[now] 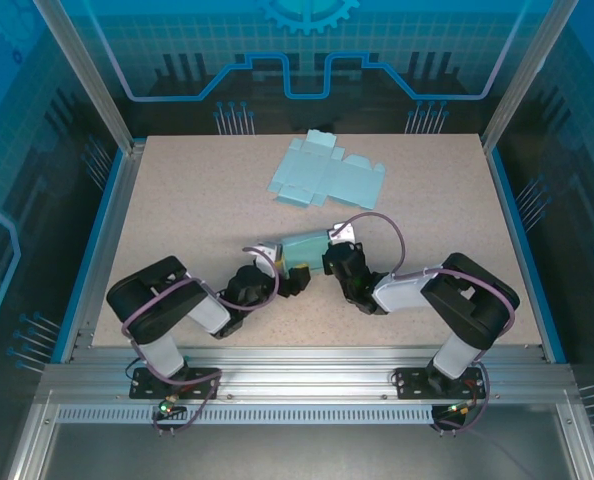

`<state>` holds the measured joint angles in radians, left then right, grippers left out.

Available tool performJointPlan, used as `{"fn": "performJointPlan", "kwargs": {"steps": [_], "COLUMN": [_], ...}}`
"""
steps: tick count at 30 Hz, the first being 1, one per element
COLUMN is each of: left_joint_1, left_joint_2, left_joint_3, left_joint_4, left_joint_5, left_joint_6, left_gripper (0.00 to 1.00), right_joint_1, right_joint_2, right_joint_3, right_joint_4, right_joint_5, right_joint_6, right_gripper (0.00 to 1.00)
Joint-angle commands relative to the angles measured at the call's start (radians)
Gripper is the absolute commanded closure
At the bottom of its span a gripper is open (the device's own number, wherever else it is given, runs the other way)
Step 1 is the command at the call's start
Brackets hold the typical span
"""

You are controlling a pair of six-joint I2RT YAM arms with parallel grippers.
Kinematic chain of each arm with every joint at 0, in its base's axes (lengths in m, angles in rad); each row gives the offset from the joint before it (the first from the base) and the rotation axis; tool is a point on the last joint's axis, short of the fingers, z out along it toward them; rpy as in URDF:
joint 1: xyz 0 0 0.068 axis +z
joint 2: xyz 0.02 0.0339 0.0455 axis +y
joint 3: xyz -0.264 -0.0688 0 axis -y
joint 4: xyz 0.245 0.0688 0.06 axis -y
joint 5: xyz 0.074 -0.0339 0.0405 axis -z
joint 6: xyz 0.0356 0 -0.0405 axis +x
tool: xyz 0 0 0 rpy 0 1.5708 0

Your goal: Fold the paper box

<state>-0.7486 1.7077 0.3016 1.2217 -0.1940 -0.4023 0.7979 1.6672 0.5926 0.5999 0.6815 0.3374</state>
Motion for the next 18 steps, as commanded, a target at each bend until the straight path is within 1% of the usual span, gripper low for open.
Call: {"fn": "performJointPlan", "kwargs": {"steps": [1,4,8,12,15,16,18], "left_joint_1": [-0.009,-0.009,-0.011,-0.009,-0.010,-0.008,-0.001], "left_joint_2": [-0.107,-0.270,-0.534,-0.721,-0.816,-0.829,-0.815], "left_joint_3": [-0.046,-0.062,-0.041,-0.001,0.073,0.115,0.214], "left_joint_4": [-0.052,-0.237,-0.563,-0.831,-1.016,-1.071,-1.167], "left_joint_5": [-0.033,-0.096,-0.146,-0.177,-0.247,-0.274,-0.295], "left_joint_6": [-0.024,0.002,0.051,0.025,-0.004,0.000,0.026], "left_gripper": [0.11,0.09,0.05,0.02,0.01,0.01,0.01], "right_joint_1": [0.022,0.021,0.023,0.026,0.030,0.031,0.039], "right_joint_2": [0.042,0.046,0.051,0.055,0.053,0.051,0.047], "right_joint_3": [-0.027,-0.024,-0.022,-0.019,-0.016,-0.014,-0.010], "right_joint_4": [-0.118,-0.122,-0.124,-0.129,-0.138,-0.143,-0.153], "right_joint_5": [-0.025,-0.023,-0.018,-0.010,-0.007,-0.006,-0.003], "right_joint_6": [0.011,0.011,0.009,0.006,0.003,0.001,-0.008], "right_gripper": [1.00,1.00,1.00,1.00,1.00,1.00,1.00]}}
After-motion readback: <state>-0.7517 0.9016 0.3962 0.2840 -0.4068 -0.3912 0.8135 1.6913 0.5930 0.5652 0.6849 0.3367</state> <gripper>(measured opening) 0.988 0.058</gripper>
